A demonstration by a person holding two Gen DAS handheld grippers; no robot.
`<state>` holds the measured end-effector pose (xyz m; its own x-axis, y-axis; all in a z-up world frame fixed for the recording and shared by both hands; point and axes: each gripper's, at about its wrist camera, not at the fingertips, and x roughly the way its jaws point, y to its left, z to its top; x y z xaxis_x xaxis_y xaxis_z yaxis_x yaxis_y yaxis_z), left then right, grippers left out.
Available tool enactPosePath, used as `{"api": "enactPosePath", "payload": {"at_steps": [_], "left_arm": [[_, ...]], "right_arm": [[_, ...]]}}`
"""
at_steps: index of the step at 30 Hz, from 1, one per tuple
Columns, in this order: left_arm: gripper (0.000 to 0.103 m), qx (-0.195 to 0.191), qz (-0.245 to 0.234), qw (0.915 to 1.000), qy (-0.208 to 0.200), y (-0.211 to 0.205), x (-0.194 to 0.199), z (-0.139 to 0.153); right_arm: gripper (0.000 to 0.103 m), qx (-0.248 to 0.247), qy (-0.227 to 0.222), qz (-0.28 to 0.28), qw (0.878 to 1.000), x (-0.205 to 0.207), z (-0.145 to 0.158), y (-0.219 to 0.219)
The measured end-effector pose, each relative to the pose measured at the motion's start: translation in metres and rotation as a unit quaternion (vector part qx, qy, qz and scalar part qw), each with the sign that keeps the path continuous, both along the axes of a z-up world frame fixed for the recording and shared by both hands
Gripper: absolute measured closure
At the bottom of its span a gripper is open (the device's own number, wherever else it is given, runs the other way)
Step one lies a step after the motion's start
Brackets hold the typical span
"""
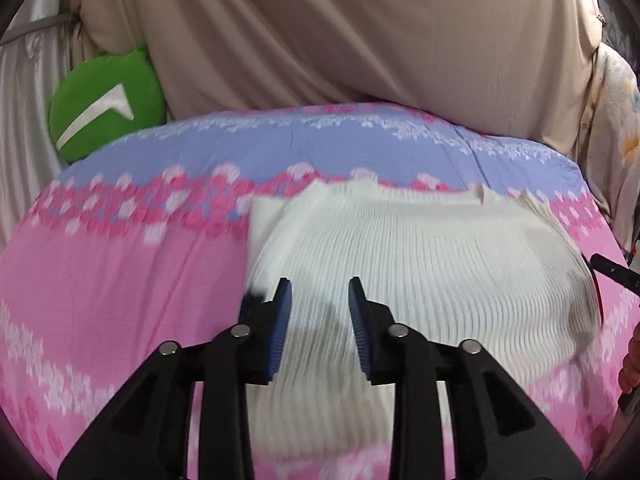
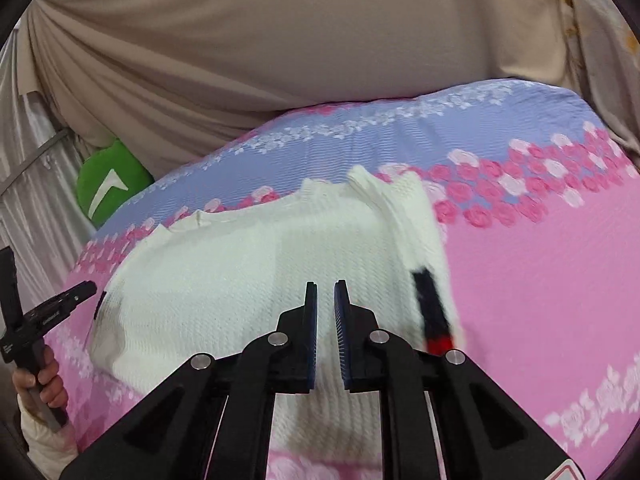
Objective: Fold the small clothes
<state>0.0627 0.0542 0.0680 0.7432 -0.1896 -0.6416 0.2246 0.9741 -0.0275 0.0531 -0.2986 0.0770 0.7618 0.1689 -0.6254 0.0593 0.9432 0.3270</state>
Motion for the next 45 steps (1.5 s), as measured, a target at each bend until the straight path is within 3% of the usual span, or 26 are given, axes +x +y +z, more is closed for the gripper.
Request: {"api": "enactPosePath", "payload": {"at_steps": [4, 5, 6, 8, 10, 13, 19, 22, 25, 27, 33, 37, 38, 41, 43, 44, 45], "left_arm": [[0.072, 0.027, 0.023, 0.9990, 0.029, -0.019, 0.052, -0.021], [0.072, 0.028, 0.027, 0.9985, 0.039, -0.017, 0.060, -0.029], [0.072, 0.025, 0.032, 0.9982, 0.044, -0.010, 0.067, -0.037], [0.072, 0.005, 0.032, 0.9986, 0.043, 0.004, 0.074, -0.049], [0.072, -0.003, 0.025, 0.9991, 0.035, 0.009, 0.072, -0.049], [0.072, 0.020, 0.030, 0.9991, 0.021, 0.001, 0.067, -0.050], [0.067, 0.059, 0.032, 0.9977, 0.003, -0.017, 0.043, -0.048], [0.066, 0.080, 0.037, 0.9961, -0.002, -0.022, 0.042, -0.054], [0.066, 0.084, 0.041, 0.9956, -0.007, -0.023, 0.041, -0.056], [0.065, 0.089, 0.041, 0.9951, -0.010, -0.024, 0.040, -0.057], [0.064, 0.103, 0.045, 0.9934, -0.020, -0.028, 0.039, -0.060], [0.064, 0.110, 0.047, 0.9924, -0.026, -0.031, 0.038, -0.061], [0.064, 0.111, 0.048, 0.9924, -0.026, -0.031, 0.038, -0.061], [0.064, 0.105, 0.049, 0.9929, -0.026, -0.030, 0.038, -0.061], [0.062, 0.079, 0.050, 0.9954, -0.021, -0.024, 0.038, -0.053], [0.058, 0.054, 0.045, 0.9973, -0.018, -0.018, 0.039, -0.046], [0.045, 0.024, 0.042, 0.9987, -0.016, -0.012, 0.043, -0.036]], "right_arm": [[0.091, -0.038, 0.038, -0.009, 0.999, 0.058, -0.021, 0.009], [0.095, -0.043, 0.048, -0.024, 0.998, 0.064, -0.030, -0.001], [0.103, -0.034, 0.052, -0.035, 0.997, 0.067, -0.039, -0.014], [0.103, 0.021, 0.043, -0.038, 0.998, 0.060, -0.049, -0.043], [0.103, -0.010, 0.042, -0.081, 0.996, 0.051, -0.049, -0.059], [0.103, 0.017, 0.033, -0.076, 0.996, 0.045, -0.055, -0.065], [0.099, -0.028, 0.000, -0.075, 0.997, 0.030, -0.034, -0.027], [0.099, -0.073, 0.036, -0.070, 0.994, 0.040, -0.049, -0.012], [0.099, -0.056, 0.023, -0.077, 0.995, 0.033, -0.045, -0.018], [0.093, -0.046, 0.009, -0.077, 0.996, 0.025, -0.039, -0.016], [0.088, -0.104, 0.022, -0.071, 0.992, 0.029, -0.051, 0.005], [0.087, -0.091, 0.000, -0.073, 0.993, 0.022, -0.043, 0.003], [0.083, -0.089, -0.008, -0.079, 0.993, 0.019, -0.041, 0.001], [0.054, -0.083, -0.031, -0.093, 0.992, 0.014, -0.034, -0.010], [0.049, -0.086, -0.039, -0.100, 0.991, 0.016, -0.028, -0.018], [0.049, -0.088, -0.040, -0.100, 0.990, 0.018, -0.025, -0.022], [0.045, -0.088, -0.041, -0.101, 0.990, 0.021, -0.022, -0.028]]}}
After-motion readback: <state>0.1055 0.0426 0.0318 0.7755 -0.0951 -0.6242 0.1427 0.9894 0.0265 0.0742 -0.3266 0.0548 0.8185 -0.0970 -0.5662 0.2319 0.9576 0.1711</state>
